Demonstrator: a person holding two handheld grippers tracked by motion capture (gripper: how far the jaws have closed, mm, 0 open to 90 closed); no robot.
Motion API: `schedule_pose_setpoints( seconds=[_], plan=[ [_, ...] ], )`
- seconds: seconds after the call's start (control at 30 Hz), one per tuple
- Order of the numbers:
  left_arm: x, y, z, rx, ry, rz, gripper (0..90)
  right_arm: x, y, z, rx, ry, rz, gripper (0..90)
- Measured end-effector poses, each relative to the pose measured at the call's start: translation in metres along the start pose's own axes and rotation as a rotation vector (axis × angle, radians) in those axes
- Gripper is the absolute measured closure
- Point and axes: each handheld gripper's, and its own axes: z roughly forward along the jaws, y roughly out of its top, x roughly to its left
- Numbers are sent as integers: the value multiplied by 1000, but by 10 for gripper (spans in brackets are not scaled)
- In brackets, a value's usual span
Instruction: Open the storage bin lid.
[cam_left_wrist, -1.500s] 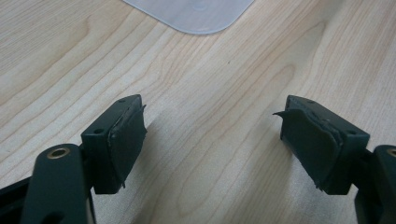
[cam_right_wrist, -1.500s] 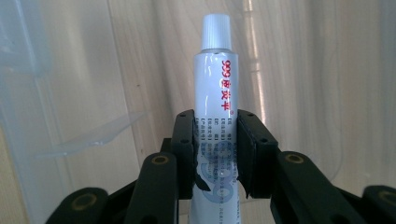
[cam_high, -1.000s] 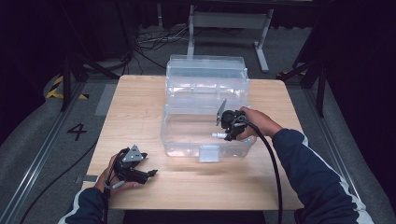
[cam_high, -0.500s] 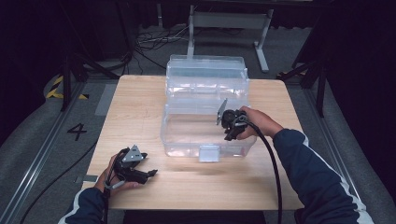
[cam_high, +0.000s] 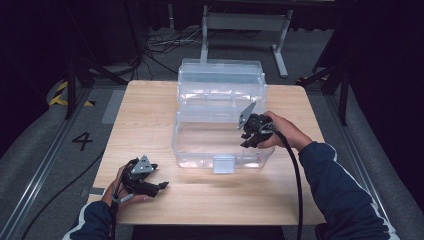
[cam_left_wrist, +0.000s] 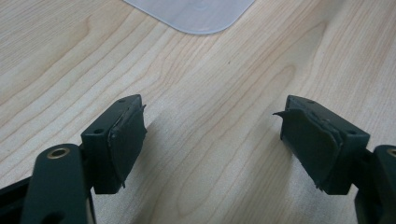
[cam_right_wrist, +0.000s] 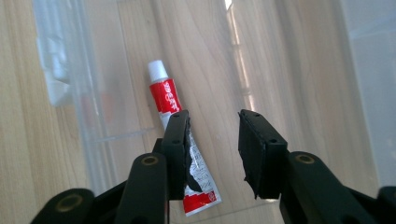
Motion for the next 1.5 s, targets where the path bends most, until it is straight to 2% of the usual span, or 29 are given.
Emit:
schedule_pose_setpoints(
  seconds=[0.13,0.33,0.37,0.47,0.53,0.6,0.77,0.93,1.0,1.13,1.2,1.3,1.5],
  plan=[
    [0,0,0,0,0,-2,224,3,-4,-6,-42,-17,17,622],
    [-1,4,0,25,13,-8,225,1,-15,-13,-140,-52,53,593],
    [-2,5,1,36,15,-16,225,1,-18,-15,-164,-69,50,580],
    [-3,9,1,58,14,-8,250,2,-24,-21,-229,-95,72,573],
    [-3,13,0,67,27,-1,253,2,-29,-26,-271,-129,80,543],
    [-4,16,0,60,32,-2,261,3,-31,-28,-291,-133,89,532],
    [-11,39,-13,-3,36,39,264,4,-45,-46,-397,-187,115,495],
    [-25,66,-24,-48,53,109,263,5,-50,-54,-434,-214,121,466],
    [-30,75,-29,-79,51,130,267,4,-52,-58,-455,-234,123,458],
    [-39,93,-38,-109,40,179,272,4,-52,-69,-496,-266,132,458],
    [-40,97,-38,-115,39,188,275,3,-51,-73,-503,-275,130,456],
    [-42,107,-35,-93,32,214,280,-1,-48,-80,-516,-301,137,454],
    [-42,118,-26,-59,13,227,284,-13,-40,-89,-533,-333,147,451]
  ],
)
